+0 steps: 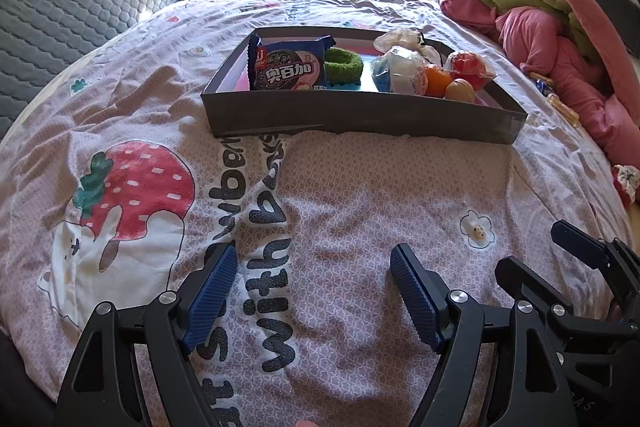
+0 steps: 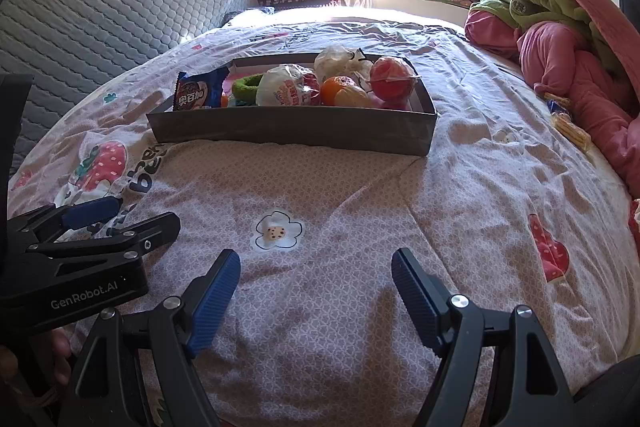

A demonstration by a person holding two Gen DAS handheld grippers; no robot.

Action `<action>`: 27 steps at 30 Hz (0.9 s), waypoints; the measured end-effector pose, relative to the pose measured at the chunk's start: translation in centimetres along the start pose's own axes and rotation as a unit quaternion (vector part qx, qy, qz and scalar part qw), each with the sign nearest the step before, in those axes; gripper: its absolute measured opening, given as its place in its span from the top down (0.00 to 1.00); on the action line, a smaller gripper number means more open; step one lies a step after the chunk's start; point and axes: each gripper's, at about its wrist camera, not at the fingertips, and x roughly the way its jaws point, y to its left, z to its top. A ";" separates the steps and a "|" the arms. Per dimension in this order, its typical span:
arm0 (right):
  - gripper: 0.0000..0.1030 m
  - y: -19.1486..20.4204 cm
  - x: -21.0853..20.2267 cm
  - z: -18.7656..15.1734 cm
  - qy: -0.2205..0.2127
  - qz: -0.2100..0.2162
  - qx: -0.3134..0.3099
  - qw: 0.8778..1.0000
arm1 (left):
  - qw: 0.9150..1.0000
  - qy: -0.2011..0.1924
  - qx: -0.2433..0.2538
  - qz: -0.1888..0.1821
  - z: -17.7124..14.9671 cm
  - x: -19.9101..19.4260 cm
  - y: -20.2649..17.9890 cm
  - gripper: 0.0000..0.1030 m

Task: Organize objects

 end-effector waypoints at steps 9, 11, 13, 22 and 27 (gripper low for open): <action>0.25 0.0 0.0 0.1 -0.001 0.001 -0.002 1.000 | 1.000 -0.002 -0.004 0.003 0.0 0.1 0.1 0.22; 0.25 0.1 0.0 0.0 -0.002 0.001 -0.002 1.000 | 1.000 -0.002 -0.005 0.004 0.0 0.1 0.1 0.22; 0.25 0.1 0.0 0.0 -0.001 0.000 -0.002 1.000 | 1.000 -0.002 -0.005 0.004 0.0 0.1 0.1 0.22; 0.25 0.2 -0.1 0.0 -0.001 0.000 -0.001 1.000 | 1.000 -0.002 -0.006 0.006 0.0 0.1 0.2 0.22; 0.25 0.2 -0.1 0.0 -0.001 0.000 -0.001 1.000 | 1.000 -0.001 -0.007 0.006 -0.1 0.0 0.3 0.22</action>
